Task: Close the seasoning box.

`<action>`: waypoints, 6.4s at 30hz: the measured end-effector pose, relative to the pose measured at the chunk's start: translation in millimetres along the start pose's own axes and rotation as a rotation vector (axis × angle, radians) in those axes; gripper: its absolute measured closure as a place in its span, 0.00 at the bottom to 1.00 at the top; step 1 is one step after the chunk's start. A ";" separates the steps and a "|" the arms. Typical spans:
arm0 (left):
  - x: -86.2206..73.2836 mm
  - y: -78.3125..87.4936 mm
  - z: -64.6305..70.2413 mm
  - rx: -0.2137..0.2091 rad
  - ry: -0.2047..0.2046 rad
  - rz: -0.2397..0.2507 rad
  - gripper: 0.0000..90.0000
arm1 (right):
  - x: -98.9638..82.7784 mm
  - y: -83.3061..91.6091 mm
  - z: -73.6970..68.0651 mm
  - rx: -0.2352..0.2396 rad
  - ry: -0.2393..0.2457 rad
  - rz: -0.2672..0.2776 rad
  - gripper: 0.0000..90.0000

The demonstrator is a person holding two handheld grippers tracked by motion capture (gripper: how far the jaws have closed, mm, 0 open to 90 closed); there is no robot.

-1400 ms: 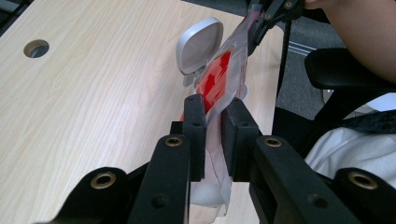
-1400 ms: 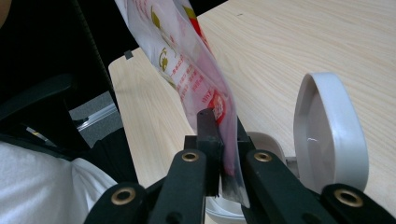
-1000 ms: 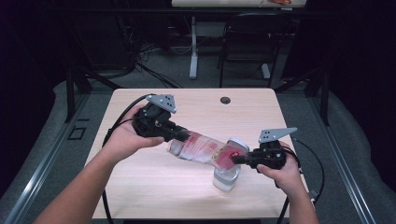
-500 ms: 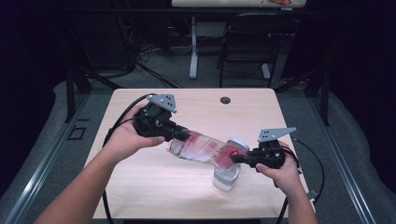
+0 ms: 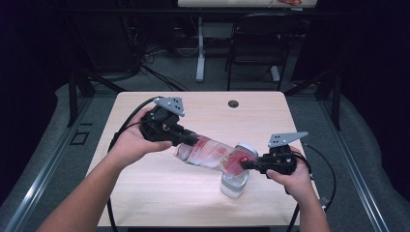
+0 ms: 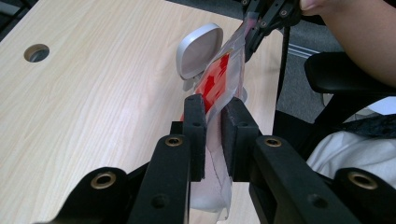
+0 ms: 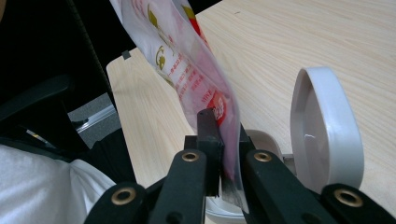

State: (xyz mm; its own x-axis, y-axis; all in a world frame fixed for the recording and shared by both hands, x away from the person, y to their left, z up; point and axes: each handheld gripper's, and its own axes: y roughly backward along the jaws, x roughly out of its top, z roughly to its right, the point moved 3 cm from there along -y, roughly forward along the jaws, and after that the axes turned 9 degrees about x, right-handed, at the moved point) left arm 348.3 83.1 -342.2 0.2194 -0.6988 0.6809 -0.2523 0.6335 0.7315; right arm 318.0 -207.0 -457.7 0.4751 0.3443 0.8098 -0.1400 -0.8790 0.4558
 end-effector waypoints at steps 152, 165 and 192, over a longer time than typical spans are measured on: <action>-75.3 -10.3 -18.9 -0.011 0.168 0.051 0.88 | -6.8 -16.6 5.4 -0.003 0.014 -0.004 0.91; -88.4 -15.3 -22.8 -0.013 0.187 0.071 0.88 | -4.6 -18.5 3.4 0.001 0.039 0.015 0.98; -119.9 -33.0 -21.4 -0.022 0.232 0.069 0.87 | 4.2 -15.9 -3.9 -0.028 0.080 0.061 1.00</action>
State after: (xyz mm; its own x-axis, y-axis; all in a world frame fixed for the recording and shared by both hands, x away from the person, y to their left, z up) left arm 350.5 153.0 -447.2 0.4136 -0.5597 0.7181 -0.2546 0.6861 0.6815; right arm 318.8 -190.2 -460.1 0.3942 0.3168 0.8627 -0.1914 -0.8898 0.4142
